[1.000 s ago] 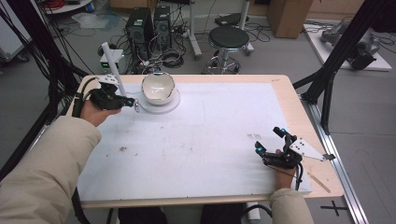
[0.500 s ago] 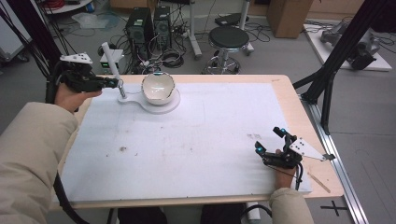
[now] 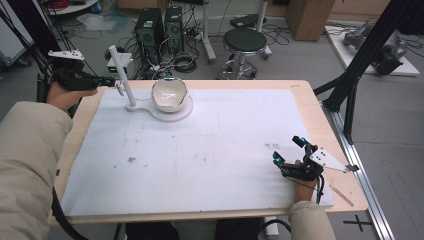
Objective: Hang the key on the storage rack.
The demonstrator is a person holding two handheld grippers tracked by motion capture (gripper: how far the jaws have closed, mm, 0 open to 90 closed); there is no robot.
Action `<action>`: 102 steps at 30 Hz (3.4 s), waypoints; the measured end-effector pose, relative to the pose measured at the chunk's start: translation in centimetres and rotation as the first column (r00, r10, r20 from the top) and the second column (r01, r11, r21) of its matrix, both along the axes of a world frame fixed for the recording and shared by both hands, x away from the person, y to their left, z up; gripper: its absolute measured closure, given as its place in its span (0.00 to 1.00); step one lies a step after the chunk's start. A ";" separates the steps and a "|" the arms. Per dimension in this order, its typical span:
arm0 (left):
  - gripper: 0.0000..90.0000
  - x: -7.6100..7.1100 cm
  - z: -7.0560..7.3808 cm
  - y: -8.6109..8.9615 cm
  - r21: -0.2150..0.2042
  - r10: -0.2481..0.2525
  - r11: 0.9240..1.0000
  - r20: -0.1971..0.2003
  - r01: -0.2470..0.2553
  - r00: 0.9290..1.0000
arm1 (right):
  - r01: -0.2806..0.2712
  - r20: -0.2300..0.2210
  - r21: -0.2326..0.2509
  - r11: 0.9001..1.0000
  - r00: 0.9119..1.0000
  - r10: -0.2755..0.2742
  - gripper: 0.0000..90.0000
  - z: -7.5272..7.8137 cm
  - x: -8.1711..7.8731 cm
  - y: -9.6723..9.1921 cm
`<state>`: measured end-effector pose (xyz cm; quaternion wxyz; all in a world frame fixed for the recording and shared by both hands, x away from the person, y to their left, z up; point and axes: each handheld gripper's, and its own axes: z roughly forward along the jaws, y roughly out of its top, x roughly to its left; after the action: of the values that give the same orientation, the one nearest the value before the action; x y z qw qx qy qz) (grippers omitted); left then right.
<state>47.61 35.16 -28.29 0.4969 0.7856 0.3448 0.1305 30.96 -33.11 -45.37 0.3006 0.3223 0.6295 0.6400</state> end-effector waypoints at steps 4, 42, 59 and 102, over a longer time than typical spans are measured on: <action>0.98 0.6 -0.6 0.6 -0.017 -0.011 1.000 -0.008 0.010 1.000 | -0.004 -0.004 -0.005 1.000 1.000 0.004 0.01 0.0 -0.1 0.1; 0.98 3.6 -3.7 1.8 -0.031 0.011 0.999 -0.015 -0.012 1.000 | 0.000 -0.013 -0.003 1.000 1.000 0.000 0.01 0.0 0.1 0.1; 0.57 3.1 -4.4 2.2 -0.014 0.103 0.995 0.023 -0.102 0.994 | -0.001 -0.011 -0.007 1.000 1.000 0.001 0.01 0.0 0.1 0.0; 0.02 -17.7 -13.9 -4.2 -0.198 0.177 0.975 0.392 -0.105 0.903 | -0.001 -0.013 -0.006 1.000 1.000 0.001 0.01 0.0 0.1 0.1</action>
<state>29.90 30.92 -42.19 0.6128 0.6681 0.3000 0.2967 31.02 -33.06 -45.34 0.2970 0.3253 0.6335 0.6361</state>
